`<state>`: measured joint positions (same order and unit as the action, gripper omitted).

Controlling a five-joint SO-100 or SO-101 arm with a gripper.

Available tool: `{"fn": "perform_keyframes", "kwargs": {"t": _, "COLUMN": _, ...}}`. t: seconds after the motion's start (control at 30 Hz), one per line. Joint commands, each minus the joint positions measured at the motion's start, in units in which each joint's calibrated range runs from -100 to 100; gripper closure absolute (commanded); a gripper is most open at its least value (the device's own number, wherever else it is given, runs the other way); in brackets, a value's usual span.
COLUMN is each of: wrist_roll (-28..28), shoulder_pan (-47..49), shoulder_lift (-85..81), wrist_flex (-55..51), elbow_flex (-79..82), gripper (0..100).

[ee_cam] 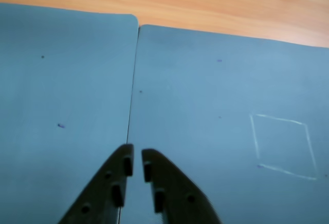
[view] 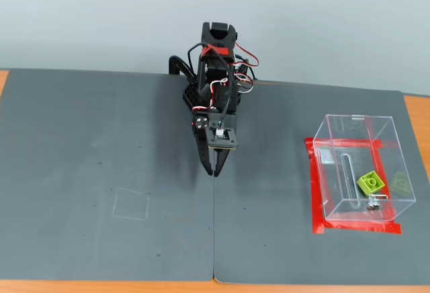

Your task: Pick the green lego block and place it into the transparent box

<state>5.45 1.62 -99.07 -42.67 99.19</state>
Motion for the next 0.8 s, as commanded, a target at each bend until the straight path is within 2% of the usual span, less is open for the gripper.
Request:
{"fn": "perform_keyframes", "kwargs": {"t": 0.0, "wrist_roll": -0.6, "shoulder_pan": 0.2, "shoulder_lift": -0.6, "wrist_flex": 0.0, "elbow_flex": 0.4, "gripper": 97}}
{"fn": "perform_keyframes", "kwargs": {"t": 0.3, "wrist_roll": -4.6, "shoulder_pan": 0.2, "shoulder_lift": -0.6, "wrist_flex": -9.2, "elbow_flex": 0.5, "gripper": 98}}
{"fn": "perform_keyframes", "kwargs": {"t": 0.77, "wrist_roll": -4.6, "shoulder_pan": 0.1, "shoulder_lift": -0.5, "wrist_flex": -9.3, "elbow_flex": 0.5, "gripper": 98}}
